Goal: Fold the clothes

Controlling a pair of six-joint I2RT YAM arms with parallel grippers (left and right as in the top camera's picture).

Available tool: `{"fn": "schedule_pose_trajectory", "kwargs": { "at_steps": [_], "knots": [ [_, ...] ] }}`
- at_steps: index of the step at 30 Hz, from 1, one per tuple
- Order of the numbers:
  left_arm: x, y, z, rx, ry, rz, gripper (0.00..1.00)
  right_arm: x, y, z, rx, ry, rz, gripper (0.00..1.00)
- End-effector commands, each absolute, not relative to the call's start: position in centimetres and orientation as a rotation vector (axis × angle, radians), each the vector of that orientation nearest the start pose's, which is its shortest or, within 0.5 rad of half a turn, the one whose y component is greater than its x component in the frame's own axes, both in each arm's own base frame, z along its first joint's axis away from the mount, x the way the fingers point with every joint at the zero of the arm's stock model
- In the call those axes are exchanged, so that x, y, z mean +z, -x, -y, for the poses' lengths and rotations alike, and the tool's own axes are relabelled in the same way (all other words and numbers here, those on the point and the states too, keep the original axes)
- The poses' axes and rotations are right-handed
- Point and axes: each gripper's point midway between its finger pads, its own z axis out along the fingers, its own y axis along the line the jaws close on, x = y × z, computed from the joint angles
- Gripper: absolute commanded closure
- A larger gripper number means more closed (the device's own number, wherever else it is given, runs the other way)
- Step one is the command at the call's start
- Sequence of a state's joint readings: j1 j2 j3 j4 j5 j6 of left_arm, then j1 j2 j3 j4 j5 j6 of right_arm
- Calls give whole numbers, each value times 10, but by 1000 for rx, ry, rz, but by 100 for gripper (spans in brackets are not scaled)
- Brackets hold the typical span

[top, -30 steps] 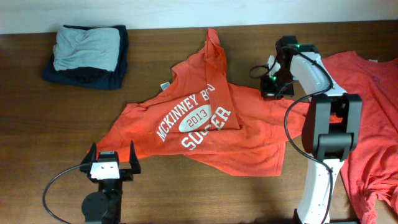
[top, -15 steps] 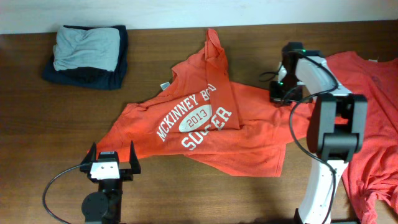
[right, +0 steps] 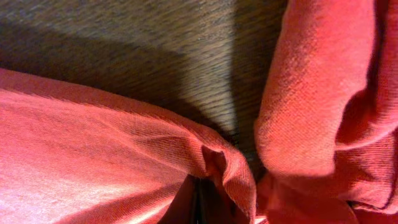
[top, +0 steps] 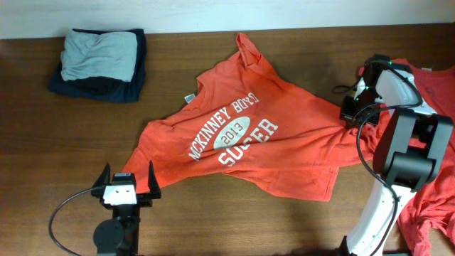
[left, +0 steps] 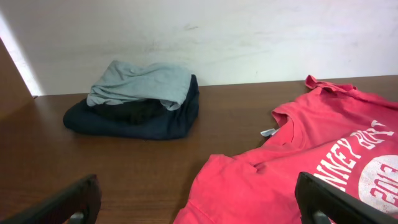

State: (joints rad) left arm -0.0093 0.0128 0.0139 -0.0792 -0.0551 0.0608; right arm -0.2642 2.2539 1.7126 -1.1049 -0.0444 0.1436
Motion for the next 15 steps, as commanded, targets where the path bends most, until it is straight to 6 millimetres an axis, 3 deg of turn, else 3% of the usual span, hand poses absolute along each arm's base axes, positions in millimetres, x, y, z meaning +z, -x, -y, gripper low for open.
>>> {"fn": "schedule_pose_trajectory", "kwargs": {
  "at_steps": [1, 8, 12, 15],
  "knots": [
    [157, -246, -5, 85, -35, -1649, 1, -22, -381, 114, -45, -694, -3192, 96],
    [157, -246, -5, 85, -35, -1649, 1, -22, -382, 114, -46, -693, -3189, 96],
    [171, -246, -16, 148, 6, -1592, 1, -22, -382, 114, -46, -694, -3189, 96],
    [170, -246, -16, 150, 7, -1597, 1, -22, -382, 114, -46, -694, -3189, 96]
  ]
}}
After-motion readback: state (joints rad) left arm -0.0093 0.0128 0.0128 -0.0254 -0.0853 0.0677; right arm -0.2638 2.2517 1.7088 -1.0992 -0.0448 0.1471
